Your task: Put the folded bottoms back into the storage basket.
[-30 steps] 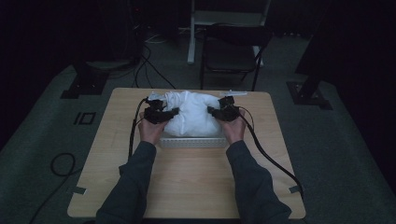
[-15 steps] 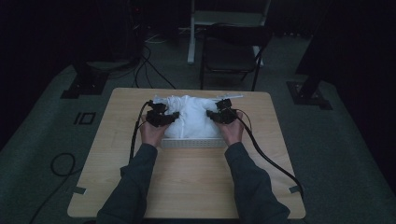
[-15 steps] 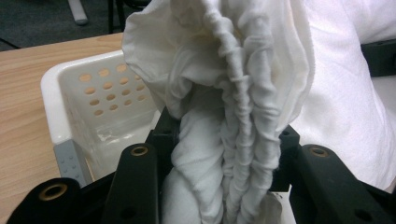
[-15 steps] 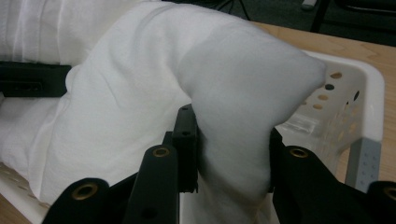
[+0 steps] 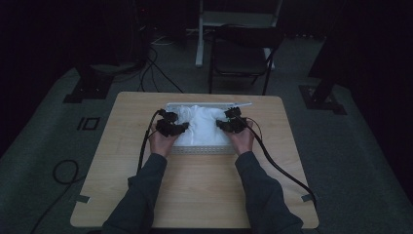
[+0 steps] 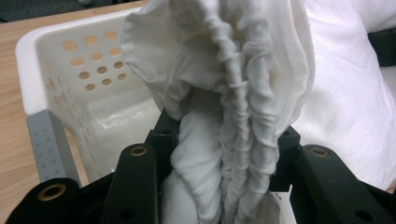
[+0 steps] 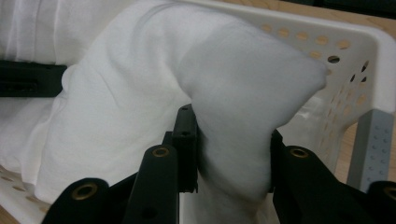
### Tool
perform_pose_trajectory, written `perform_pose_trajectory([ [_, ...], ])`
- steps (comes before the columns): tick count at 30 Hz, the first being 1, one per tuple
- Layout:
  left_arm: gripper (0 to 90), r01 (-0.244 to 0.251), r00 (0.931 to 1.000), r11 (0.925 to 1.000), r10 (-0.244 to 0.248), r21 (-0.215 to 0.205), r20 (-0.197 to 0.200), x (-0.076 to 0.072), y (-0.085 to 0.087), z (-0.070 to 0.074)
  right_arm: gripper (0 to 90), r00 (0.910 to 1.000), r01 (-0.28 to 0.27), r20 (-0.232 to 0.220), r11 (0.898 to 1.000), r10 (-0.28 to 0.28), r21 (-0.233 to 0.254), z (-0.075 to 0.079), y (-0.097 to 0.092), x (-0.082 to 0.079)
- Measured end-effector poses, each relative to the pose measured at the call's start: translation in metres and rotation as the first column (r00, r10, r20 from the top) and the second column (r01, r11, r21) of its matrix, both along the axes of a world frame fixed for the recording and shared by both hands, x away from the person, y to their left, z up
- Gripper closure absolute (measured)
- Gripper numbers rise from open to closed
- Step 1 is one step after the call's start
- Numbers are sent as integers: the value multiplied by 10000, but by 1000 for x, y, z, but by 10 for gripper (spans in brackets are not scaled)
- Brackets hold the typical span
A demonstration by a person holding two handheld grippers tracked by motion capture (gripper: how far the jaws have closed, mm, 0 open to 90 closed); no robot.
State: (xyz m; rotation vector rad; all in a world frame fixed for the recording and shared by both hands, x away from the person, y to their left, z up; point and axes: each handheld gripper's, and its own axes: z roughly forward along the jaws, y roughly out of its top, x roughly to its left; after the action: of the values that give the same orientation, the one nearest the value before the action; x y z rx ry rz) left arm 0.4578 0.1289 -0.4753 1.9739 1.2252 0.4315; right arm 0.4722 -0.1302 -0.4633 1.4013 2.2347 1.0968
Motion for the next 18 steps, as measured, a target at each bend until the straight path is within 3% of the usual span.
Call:
perform_pose_trajectory([
  [12,547,-392,9981,9987,406,324,-453,-2,-6,-6,686,9996,21,-296,9996,-30,-292,-10,2,1],
  [18,423,-714,9962,9974,719,111,-489,-2,1,-7,559,9993,131,-349,9991,-145,-399,-12,-3,1],
])
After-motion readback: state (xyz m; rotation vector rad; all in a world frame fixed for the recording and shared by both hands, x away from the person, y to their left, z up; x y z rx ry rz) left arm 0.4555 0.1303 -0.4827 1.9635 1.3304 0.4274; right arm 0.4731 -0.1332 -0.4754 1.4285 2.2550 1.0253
